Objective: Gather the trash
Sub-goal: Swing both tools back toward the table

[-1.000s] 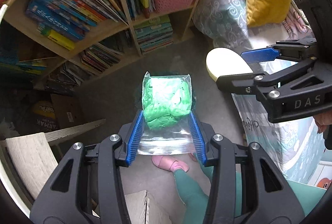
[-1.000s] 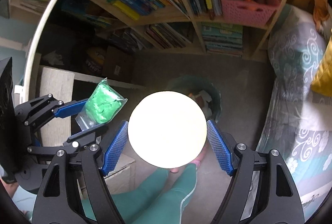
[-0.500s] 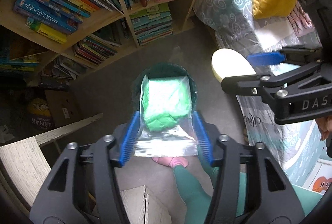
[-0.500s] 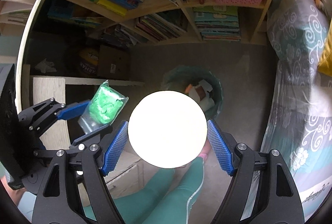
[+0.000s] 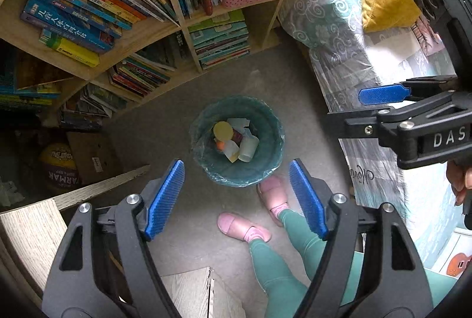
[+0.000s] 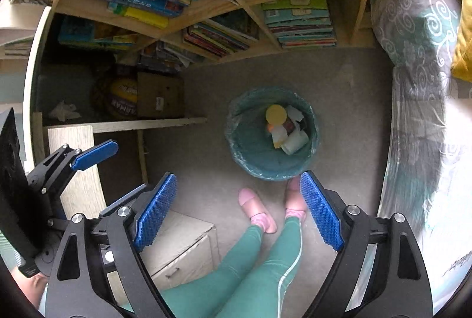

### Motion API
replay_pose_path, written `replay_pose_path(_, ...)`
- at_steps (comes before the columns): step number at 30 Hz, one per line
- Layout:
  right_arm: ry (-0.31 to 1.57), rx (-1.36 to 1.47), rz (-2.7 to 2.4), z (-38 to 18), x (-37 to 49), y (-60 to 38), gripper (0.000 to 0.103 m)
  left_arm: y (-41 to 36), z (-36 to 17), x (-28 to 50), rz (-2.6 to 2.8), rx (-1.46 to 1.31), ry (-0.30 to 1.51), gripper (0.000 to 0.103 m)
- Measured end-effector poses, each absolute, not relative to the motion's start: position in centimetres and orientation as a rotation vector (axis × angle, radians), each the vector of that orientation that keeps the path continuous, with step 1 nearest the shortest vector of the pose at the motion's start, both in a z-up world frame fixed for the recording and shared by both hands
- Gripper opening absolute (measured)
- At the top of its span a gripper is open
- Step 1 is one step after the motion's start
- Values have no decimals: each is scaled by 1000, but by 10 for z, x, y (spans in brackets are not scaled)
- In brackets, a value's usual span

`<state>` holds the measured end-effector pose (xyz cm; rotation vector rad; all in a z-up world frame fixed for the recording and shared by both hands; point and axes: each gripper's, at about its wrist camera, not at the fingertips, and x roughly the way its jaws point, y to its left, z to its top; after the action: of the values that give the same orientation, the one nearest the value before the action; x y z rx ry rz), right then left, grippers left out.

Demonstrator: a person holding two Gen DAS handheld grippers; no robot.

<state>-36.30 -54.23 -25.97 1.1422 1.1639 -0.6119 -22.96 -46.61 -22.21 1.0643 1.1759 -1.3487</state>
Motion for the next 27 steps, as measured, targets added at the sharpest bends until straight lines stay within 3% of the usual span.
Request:
replay_pose_path(15,1115,1110,-605,-233,-365,-538,88,-462,-201,-222,-1351,984,1159,78)
replay_pose_path(22,1053,1057,-594,-194,-368,-536,88,-452,-167,-218,-1330,926,1094,79)
replay_pose_path(24,1015,1033,-587,-178,-369,-534,88,-447,-151,-213,-1324,874,1078,85)
replay_pose_path(27,967,1032,-575,-157,-369,-530,89,-437,-128,-208,-1316,808,1063,86)
